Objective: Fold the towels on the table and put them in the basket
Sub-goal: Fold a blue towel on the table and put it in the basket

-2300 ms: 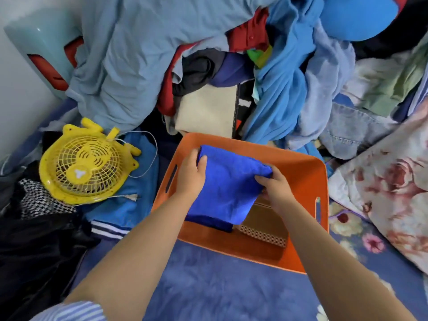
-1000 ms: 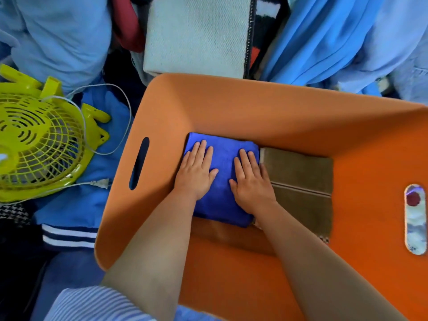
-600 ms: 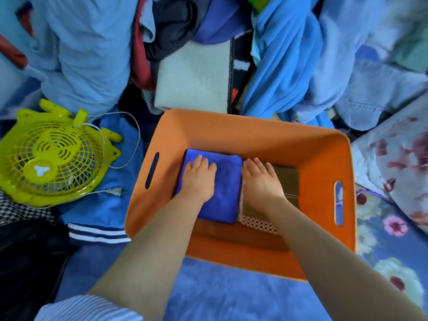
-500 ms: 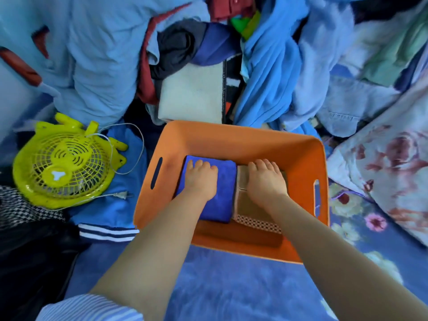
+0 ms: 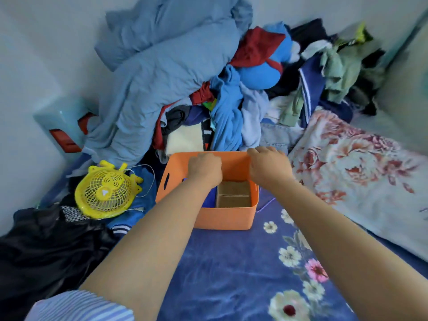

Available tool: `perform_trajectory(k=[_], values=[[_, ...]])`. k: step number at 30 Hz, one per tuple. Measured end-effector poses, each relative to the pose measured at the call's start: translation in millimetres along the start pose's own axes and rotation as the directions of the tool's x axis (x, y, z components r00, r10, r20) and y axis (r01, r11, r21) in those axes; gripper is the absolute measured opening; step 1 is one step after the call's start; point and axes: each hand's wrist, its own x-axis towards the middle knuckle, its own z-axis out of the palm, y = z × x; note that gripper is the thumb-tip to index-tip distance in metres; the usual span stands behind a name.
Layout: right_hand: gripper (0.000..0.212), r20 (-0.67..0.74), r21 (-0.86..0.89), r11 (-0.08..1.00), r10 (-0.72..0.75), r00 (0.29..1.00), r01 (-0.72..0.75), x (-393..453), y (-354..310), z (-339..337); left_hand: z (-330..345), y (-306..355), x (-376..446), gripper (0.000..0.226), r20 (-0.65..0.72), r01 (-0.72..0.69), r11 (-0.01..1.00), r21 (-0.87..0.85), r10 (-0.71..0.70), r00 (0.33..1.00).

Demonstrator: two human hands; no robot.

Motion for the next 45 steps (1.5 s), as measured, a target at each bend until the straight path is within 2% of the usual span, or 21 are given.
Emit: perform_trajectory(k=[7, 12, 15, 17, 20, 22, 24, 28, 32, 39, 45], values=[[0.031, -0.118, -0.041, 0.986, 0.154, 0.981, -0.159, -150, -6, -100, -85, 38, -127, 0.032, -0.175, -0.171, 0.985, 0.003, 0.168, 0.97], [0.037, -0.206, -0.044, 0.942, 0.318, 0.926, -0.333, -275, -16, -140, -103, 75, -225, 0.031, -0.224, -0.368, 0.929, 0.043, 0.368, 0.902], [0.039, -0.224, -0.05, 0.872, 0.465, 0.856, -0.487, -360, -10, -159, -108, 113, -286, 0.036, -0.212, -0.491, 0.871, 0.027, 0.485, 0.849], [0.039, -0.24, -0.046, 0.808, 0.561, 0.792, -0.587, -418, -3, -170, -110, 144, -325, 0.037, -0.224, -0.579, 0.815, 0.024, 0.569, 0.791], [0.037, -0.267, -0.046, 0.694, 0.684, 0.678, -0.718, -509, 9, -187, -111, 199, -393, 0.034, -0.249, -0.726, 0.687, 0.033, 0.709, 0.66], [0.038, -0.292, -0.045, 0.59, 0.764, 0.576, -0.806, -585, 15, -201, -113, 247, -452, 0.034, -0.25, -0.821, 0.569, 0.034, 0.8, 0.545], [0.038, -0.31, -0.029, 0.532, 0.8, 0.514, -0.846, -635, 17, -209, -113, 280, -492, 0.034, -0.255, -0.867, 0.496, 0.048, 0.845, 0.469], [0.035, -0.342, -0.03, 0.334, 0.882, 0.323, -0.942, -771, 21, -231, -114, 365, -604, 0.034, -0.256, -0.957, 0.271, 0.101, 0.937, 0.239], [0.039, -0.358, 0.019, 0.17, 0.921, 0.152, -0.985, -898, 29, -251, -115, 439, -722, 0.033, -0.248, -0.988, 0.083, 0.131, 0.968, 0.049], [0.038, -0.356, 0.047, -0.015, 0.934, -0.031, -0.999, -1084, 47, -278, -122, 544, -885, 0.031, -0.248, -0.99, -0.102, 0.102, 0.961, -0.125], [0.036, -0.36, 0.137, -0.179, 0.907, -0.217, -0.974, -1203, 58, -285, -118, 615, -979, 0.03, -0.219, -0.965, -0.241, 0.107, 0.941, -0.259]])
